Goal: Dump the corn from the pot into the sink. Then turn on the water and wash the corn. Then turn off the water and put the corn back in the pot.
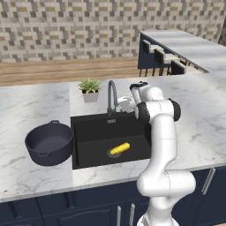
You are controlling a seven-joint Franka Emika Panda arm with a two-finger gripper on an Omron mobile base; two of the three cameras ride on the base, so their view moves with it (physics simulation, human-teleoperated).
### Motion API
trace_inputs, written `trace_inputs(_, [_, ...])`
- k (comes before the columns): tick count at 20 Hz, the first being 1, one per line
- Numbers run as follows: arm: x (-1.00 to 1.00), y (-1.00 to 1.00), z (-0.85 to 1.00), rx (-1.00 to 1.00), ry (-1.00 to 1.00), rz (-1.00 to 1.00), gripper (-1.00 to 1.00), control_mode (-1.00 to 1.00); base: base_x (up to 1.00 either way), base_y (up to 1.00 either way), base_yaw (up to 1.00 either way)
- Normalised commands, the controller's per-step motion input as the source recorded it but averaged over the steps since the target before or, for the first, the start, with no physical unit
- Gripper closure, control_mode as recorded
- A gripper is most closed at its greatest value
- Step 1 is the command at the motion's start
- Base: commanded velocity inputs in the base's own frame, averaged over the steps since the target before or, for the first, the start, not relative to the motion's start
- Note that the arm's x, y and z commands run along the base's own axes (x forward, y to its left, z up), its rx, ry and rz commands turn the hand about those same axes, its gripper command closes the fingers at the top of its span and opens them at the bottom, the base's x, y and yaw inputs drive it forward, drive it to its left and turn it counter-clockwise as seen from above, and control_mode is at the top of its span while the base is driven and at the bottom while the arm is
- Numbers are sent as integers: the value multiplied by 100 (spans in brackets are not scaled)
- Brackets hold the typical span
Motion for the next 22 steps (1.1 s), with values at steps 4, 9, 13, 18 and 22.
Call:
trace_inputs(4, [33, 0, -14, 0, 0, 0, -100, -100, 0, 0, 0])
trace_inputs(9, [30, 2, -25, 0, -1, 0, -100, -100, 0, 0, 0])
trace_inputs(13, [20, 12, -37, 0, -4, 0, -100, -100, 0, 0, 0])
trace_inputs(18, [17, 26, -46, 0, -6, 0, 100, -100, 0, 0, 0])
trace_inputs(22, [29, 9, -47, 0, 0, 0, 100, -100, 0, 0, 0])
